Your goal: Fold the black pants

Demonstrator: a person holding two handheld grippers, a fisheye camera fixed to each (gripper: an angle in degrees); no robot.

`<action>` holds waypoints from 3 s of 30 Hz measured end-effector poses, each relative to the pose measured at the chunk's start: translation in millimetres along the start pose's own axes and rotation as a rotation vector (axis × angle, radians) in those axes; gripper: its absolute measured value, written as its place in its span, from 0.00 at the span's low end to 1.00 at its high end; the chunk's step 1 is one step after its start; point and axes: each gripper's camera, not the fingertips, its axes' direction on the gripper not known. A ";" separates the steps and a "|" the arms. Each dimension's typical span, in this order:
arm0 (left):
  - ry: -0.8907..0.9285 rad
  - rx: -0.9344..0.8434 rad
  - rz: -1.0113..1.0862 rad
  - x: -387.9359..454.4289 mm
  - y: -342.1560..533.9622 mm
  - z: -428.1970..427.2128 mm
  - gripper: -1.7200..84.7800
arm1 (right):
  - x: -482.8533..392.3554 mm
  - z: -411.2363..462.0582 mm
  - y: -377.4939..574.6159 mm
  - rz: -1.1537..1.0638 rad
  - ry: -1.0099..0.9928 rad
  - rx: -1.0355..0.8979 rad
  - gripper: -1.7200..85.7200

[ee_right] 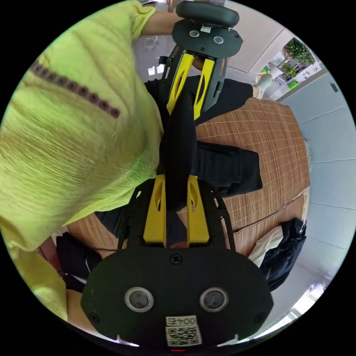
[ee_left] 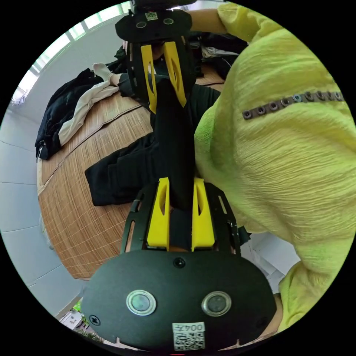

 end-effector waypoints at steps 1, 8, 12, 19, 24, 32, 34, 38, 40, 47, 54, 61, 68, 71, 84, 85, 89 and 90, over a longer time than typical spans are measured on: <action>0.025 -0.002 -0.029 -25.0 1.8 -9.4 0.12 | 26.6 -2.1 4.8 0.002 -0.043 0.006 0.12; 0.104 -0.037 -0.187 -167.8 15.4 -35.9 0.11 | 212.3 22.6 27.7 0.065 -0.228 -0.049 0.10; 0.124 -0.068 -0.263 -245.7 24.4 -31.2 0.10 | 294.0 54.9 39.2 0.105 -0.287 -0.088 0.09; 0.111 -0.092 -0.445 -345.0 43.6 11.6 0.06 | 405.3 143.4 63.6 0.209 -0.292 -0.141 0.08; 0.087 -0.084 -0.556 -375.1 57.7 54.2 0.08 | 445.4 213.9 86.8 0.298 -0.299 -0.163 0.08; -0.002 0.091 -0.740 -362.8 112.1 56.2 0.14 | 458.1 278.8 153.0 0.537 -0.378 -0.062 0.14; -0.098 0.171 -0.824 -339.2 139.1 31.4 0.14 | 453.3 269.9 175.2 0.616 -0.346 -0.027 0.15; -0.246 0.270 -0.836 -268.5 161.5 -5.7 0.11 | 398.1 217.9 236.4 0.803 -0.193 0.183 0.15; -0.285 0.328 -0.783 -220.6 158.2 -14.1 0.09 | 349.5 201.3 252.8 0.815 -0.144 0.260 0.14; -0.507 0.199 -0.653 -98.7 88.8 48.0 0.04 | 171.1 225.9 264.4 0.913 -0.011 0.314 0.11; -0.353 0.137 -0.725 -105.4 93.0 71.0 0.03 | 129.0 318.0 263.4 0.992 0.037 0.157 0.09; -0.288 0.188 -0.791 -94.7 125.5 55.1 0.05 | 88.8 314.8 324.2 1.100 -0.034 0.409 0.10; -0.163 0.358 -0.852 -33.0 176.6 56.3 0.12 | -2.2 302.9 391.1 1.335 -0.121 0.541 0.10; -0.205 0.373 -0.852 -24.0 180.4 60.0 0.11 | -21.6 307.0 378.8 1.321 -0.088 0.494 0.11; -0.090 0.288 -0.908 -40.7 191.2 100.0 0.10 | -46.2 328.2 315.5 1.122 -0.054 0.310 0.10; -0.095 0.278 -0.913 -40.3 191.3 102.2 0.10 | -49.3 327.0 306.9 1.111 -0.030 0.297 0.08; -0.120 0.232 -0.922 -38.1 191.2 107.9 0.09 | -88.8 277.5 253.2 0.927 0.231 0.312 0.06; -0.113 0.237 -0.922 -37.7 191.8 109.0 0.09 | -93.2 275.9 247.3 0.902 0.292 0.273 0.05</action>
